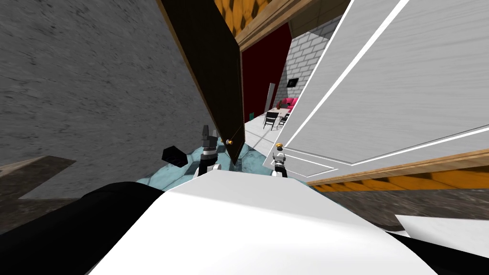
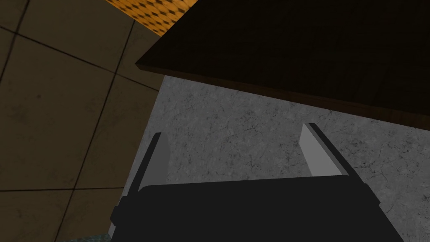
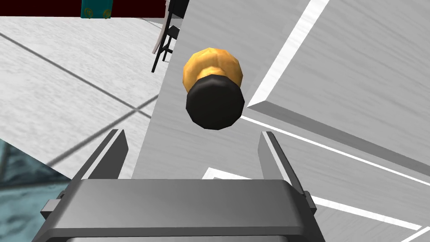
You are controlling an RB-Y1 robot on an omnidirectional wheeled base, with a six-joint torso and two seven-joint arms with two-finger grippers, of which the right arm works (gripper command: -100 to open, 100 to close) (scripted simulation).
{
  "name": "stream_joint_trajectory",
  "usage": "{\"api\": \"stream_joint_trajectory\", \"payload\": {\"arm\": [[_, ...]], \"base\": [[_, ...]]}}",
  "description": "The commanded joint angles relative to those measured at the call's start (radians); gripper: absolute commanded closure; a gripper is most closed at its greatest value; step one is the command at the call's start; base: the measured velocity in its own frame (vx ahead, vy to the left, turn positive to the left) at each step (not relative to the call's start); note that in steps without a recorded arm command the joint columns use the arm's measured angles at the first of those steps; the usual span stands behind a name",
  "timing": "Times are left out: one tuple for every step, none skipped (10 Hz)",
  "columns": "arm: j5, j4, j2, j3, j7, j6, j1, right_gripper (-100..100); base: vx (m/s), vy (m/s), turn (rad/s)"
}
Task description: Pull the door open
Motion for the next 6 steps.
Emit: {"api": "stream_joint_trajectory", "payload": {"arm": [[-0.026,-0.01,-0.002,0.011,-0.05,-0.001,0.005,-100],[-0.026,-0.01,-0.002,0.011,-0.066,-0.001,0.005,-100],[-0.042,-0.015,-0.003,0.017,-0.102,-0.001,0.007,-100],[-0.057,-0.02,-0.005,0.024,-0.128,-0.002,0.01,-100],[-0.057,-0.02,-0.005,0.024,-0.14,-0.002,0.01,-100],[-0.071,-0.025,-0.006,0.029,-0.175,-0.003,0.013,-100]], "base": [[-0.089,-0.016,0.087],[-0.06,-0.024,0.028],[-0.055,-0.024,0.046],[-0.077,-0.023,0.073],[-0.062,-0.019,0.017],[-0.051,-0.018,0.023]]}}
